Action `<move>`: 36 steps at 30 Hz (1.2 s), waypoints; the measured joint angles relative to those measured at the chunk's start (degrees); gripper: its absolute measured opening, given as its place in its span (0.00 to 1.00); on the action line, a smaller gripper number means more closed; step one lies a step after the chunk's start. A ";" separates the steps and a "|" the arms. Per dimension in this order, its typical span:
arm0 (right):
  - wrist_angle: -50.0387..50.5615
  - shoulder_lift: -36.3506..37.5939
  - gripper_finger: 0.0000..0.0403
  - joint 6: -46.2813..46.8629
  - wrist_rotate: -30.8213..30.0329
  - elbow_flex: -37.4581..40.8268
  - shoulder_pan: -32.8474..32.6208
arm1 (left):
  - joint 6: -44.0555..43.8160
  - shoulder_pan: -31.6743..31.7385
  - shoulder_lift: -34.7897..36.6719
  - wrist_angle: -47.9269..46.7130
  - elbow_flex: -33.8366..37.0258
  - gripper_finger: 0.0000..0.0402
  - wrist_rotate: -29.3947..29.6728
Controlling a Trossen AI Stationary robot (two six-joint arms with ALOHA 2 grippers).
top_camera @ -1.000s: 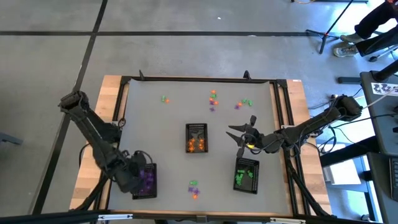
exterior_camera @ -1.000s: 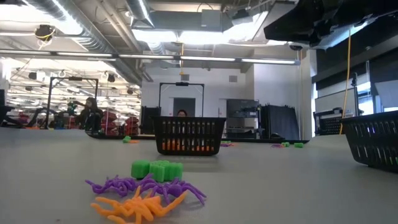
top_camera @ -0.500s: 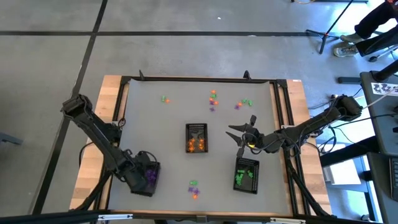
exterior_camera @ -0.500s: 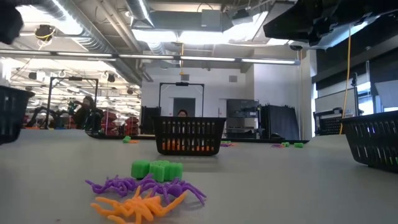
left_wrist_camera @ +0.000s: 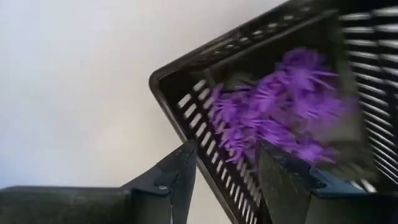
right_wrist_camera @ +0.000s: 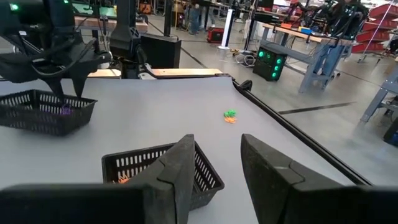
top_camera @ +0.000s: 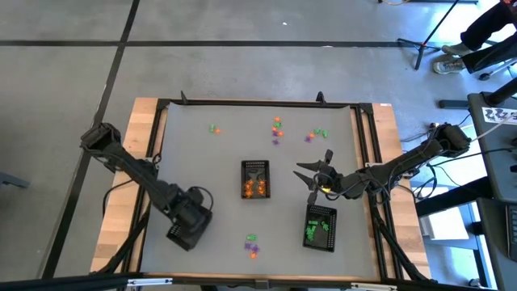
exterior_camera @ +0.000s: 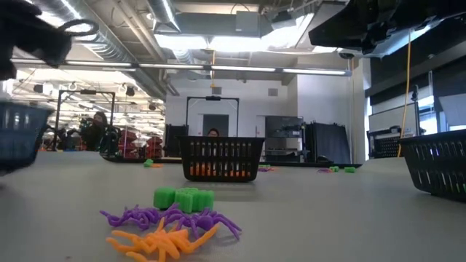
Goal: Sort Halloween decoration
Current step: Adjust the bottom left black bin
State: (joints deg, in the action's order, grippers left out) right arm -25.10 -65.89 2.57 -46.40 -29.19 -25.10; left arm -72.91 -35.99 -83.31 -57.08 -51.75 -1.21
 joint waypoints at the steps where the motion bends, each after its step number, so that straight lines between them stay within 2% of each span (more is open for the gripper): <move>1: 0.06 0.00 0.32 0.00 0.01 0.00 0.00 | 1.00 0.31 0.00 -0.49 -0.84 0.39 -0.51; 3: 0.26 0.00 0.32 0.00 0.01 0.00 0.00 | 2.90 0.90 0.01 -3.01 -3.14 0.39 -1.93; 5: 0.35 0.00 0.32 0.00 -0.01 0.00 0.00 | 4.63 1.45 0.00 -7.30 -5.98 0.39 -0.66; 8: 0.37 0.00 0.32 0.00 -0.01 0.00 0.00 | 7.84 2.39 0.07 -11.74 -9.67 0.39 6.81; 11: 0.39 0.00 0.32 -0.01 0.00 0.00 0.00 | 12.68 3.89 0.09 -11.91 -10.66 0.39 12.43; 14: 0.42 0.00 0.32 -0.02 -0.01 0.00 0.00 | 22.72 5.85 0.09 -7.74 -9.22 0.39 12.47; 17: 0.75 0.00 0.32 -0.01 -0.01 0.00 0.00 | 35.83 7.04 0.04 -2.25 -7.36 0.39 9.76; 20: 0.99 0.00 0.32 0.02 -0.01 0.02 0.00 | 43.04 7.66 0.04 -0.12 -6.57 0.39 8.78; 25: 1.22 0.00 0.32 0.02 -0.01 0.02 0.00 | 48.72 8.67 0.04 4.04 -4.28 0.39 5.84; 31: 1.29 0.00 0.32 0.02 -0.01 0.02 0.00 | 52.53 8.68 0.04 9.45 0.05 0.39 5.14; 36: 1.29 0.00 0.32 0.02 -0.01 0.04 0.00 | 48.89 9.02 0.04 9.58 1.01 0.39 9.57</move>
State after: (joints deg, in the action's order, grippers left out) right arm -23.81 -65.89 2.59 -46.41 -29.15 -25.10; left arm -24.02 -26.97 -83.26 -47.50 -50.74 8.36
